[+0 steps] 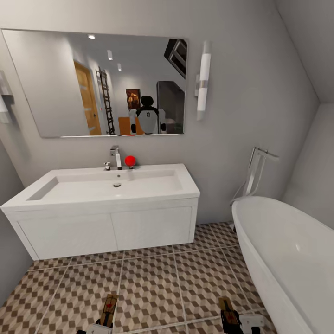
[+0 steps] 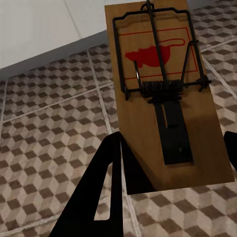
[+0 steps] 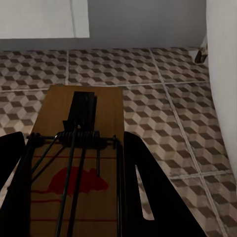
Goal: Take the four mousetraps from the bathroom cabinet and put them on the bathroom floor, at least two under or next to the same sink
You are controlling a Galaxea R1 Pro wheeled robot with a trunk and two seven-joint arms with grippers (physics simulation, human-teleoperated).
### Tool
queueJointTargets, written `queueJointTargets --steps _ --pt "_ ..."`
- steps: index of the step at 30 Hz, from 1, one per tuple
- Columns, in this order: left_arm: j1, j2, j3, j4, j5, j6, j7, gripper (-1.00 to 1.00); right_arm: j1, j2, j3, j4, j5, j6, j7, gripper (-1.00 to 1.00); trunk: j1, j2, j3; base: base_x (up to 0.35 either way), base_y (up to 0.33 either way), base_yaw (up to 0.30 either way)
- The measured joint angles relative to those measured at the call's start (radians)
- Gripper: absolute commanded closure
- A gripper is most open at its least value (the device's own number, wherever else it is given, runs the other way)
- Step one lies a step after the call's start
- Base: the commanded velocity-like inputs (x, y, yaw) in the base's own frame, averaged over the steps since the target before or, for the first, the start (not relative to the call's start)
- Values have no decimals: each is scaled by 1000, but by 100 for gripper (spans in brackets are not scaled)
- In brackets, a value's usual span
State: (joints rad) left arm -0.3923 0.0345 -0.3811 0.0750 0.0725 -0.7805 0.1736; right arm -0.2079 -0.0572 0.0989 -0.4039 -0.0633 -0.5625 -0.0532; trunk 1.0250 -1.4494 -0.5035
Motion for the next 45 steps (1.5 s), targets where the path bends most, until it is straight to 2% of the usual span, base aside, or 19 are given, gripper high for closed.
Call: queueJointTargets --steps 13,31,35,36,37,39,40,43,45 --pt "0 0 0 0 0 0 0 100 0 0 0 1 0 1 0 100 0 0 0 103 104 0" --pt "-1 0 0 0 0 0 1 100 0 0 0 1 -1 1 0 100 0 0 0 4 4 0" --pt "0 0 16 -2 2 11 3 100 0 0 2 1 0 3 0 100 0 0 0 0 0 0" --pt "1 -2 48 -6 1 92 2 100 0 1 7 1 1 8 -1 100 0 0 0 0 0 0" --pt "1 -2 56 -11 0 134 1 100 0 1 11 0 2 11 -1 100 0 0 0 0 0 0" --pt "1 -3 76 -55 -2 280 -1 100 0 1 24 -7 14 33 -4 100 0 0 0 0 0 0" --pt "1 -3 79 -75 -2 313 -2 100 0 1 26 -10 21 43 -5 100 0 0 0 0 0 0" --pt "1 0 87 -233 -3 476 -3 100 -2 4 34 -28 78 128 -28 100 0 0 0 0 0 0" --pt "1 1 90 -311 -2 550 -4 100 -3 15 35 -55 106 169 -45 100 0 0 0 0 0 0"
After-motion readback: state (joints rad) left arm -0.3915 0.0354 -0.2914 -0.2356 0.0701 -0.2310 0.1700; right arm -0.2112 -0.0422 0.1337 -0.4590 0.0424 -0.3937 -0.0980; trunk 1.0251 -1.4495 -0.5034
